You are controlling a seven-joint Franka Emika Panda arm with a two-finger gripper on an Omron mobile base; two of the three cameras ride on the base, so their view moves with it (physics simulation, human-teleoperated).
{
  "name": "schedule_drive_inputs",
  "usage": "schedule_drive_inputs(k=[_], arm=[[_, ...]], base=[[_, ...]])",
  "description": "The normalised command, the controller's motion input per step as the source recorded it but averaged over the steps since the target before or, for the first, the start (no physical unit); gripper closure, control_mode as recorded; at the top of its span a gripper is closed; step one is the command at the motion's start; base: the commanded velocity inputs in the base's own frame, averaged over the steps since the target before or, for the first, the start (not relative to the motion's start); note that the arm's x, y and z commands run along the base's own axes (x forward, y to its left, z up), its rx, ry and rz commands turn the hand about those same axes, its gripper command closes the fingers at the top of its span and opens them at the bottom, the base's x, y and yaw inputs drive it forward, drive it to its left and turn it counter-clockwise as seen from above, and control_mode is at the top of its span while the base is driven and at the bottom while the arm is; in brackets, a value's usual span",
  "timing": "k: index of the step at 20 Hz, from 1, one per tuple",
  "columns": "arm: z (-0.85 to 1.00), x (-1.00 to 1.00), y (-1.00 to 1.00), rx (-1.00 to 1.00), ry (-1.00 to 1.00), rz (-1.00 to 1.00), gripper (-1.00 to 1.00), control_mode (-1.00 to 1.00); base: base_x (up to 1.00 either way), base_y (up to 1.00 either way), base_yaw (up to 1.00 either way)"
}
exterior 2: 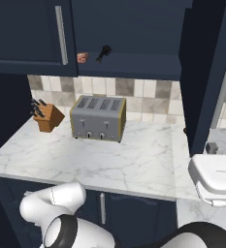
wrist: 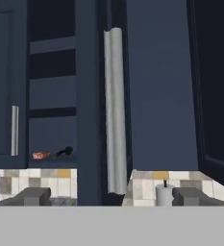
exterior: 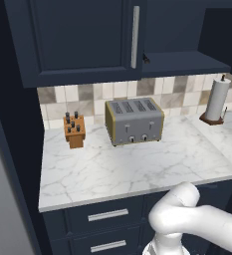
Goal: Pick up the bar soap and dish brush from the sink, and place them back in the cabinet, and close the cabinet doors.
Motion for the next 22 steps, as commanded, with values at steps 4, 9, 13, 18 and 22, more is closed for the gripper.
schedule_drive_inputs(k=[4,9,13,18,22], arm=[[-0.02,0.16,-0.23,0.00,0.00,0.06,-1.00,-1.00],[-0.06,0.14,-0.21,0.00,0.00,0.06,-1.00,-1.00],[-0.18,0.18,-0.07,0.00,0.00,0.07,-1.00,-1.00],[-0.13,0.20,-0.05,0.00,0.00,0.06,-1.00,-1.00],[-0.01,0.21,-0.14,0.00,0.00,0.05,-1.00,-1.00]], base=[[0.00,0.00,0.00],[0.00,0.00,0.00],[0.00,0.00,0.00],[0.00,0.00,0.00],[0.00,0.00,0.00]])
